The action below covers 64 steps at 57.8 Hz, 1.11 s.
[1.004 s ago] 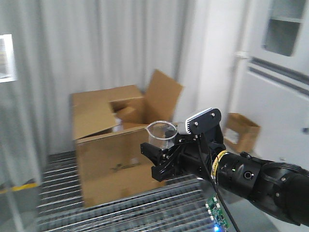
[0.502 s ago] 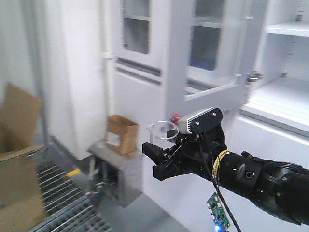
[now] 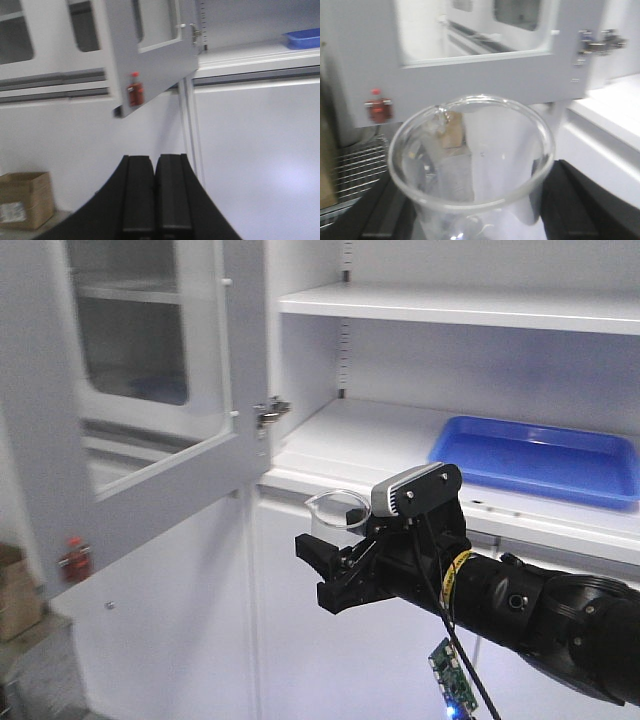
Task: Pick beaker and place in left cabinet
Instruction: 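Move the held beaker into the cabinet over the blue tray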
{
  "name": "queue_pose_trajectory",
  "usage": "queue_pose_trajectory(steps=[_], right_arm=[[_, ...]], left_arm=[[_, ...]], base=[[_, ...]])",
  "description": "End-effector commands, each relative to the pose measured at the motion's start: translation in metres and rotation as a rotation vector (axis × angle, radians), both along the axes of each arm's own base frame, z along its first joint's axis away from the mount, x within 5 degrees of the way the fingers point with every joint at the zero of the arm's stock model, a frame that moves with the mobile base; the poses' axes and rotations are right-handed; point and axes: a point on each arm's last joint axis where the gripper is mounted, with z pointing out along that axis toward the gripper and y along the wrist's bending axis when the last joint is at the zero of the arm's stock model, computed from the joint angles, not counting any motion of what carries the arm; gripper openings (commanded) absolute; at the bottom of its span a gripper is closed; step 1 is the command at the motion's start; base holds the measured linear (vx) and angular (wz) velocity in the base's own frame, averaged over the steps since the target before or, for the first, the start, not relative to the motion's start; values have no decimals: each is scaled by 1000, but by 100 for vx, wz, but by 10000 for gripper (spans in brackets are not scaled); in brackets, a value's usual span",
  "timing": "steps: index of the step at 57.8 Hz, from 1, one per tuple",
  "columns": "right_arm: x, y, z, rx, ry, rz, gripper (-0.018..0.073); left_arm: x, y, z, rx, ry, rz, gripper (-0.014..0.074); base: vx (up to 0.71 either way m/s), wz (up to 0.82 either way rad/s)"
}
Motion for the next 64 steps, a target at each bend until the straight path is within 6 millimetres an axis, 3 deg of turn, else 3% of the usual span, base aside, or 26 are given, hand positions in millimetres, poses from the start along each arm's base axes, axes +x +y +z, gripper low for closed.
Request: queue_pose_trajectory(steps=[1,36,64], right_arm=[[-7,-2,32,86,-94,28,-9],[-7,-2,32,86,-94,28,-9],[-7,-2,32,86,-94,27,-9]], left_arm=[[-1,0,3,-16,-84,-5,1],[-1,0,3,-16,-84,-5,1],[-1,0,3,-16,-84,-5,1]], base=[[24,-51],[25,-40],[23,-16]])
